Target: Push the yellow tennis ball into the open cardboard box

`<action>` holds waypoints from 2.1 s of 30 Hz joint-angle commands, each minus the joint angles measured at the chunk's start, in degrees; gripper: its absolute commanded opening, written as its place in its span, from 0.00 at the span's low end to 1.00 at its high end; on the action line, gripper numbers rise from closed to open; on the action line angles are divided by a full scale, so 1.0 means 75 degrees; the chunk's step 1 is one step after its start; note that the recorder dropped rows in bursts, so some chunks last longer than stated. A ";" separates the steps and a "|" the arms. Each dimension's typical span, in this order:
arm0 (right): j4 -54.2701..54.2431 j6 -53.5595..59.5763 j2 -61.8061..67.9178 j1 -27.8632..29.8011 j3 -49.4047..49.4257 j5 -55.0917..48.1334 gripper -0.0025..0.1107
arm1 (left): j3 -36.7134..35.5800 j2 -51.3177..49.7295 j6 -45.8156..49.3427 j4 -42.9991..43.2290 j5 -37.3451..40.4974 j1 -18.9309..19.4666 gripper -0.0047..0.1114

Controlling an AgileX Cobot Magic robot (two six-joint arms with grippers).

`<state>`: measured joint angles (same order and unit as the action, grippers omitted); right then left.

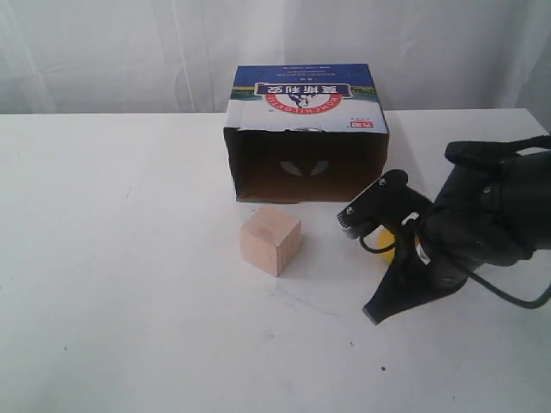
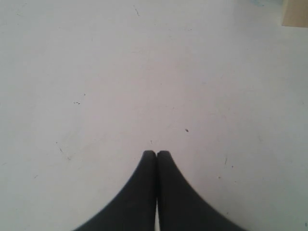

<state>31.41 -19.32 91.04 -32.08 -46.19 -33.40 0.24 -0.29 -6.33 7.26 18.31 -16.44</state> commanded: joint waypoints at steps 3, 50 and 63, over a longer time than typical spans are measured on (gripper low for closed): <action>0.1240 -0.1082 -0.0642 0.0363 0.0240 -0.1016 0.02 | -0.0033 0.0038 0.0017 0.0017 0.0134 -0.0039 0.04; 0.1794 -0.3025 0.2955 0.1509 -0.2813 0.1902 0.02 | -0.0033 0.0038 0.0017 0.0017 0.0134 -0.0039 0.04; 0.1831 -0.3025 0.2866 0.1238 -0.3023 0.2245 0.02 | -0.0033 0.0038 0.0017 0.0017 0.0134 -0.0039 0.04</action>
<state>45.53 -42.34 112.30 -22.97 -69.00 -15.08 0.24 -0.29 -6.33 7.26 18.31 -16.44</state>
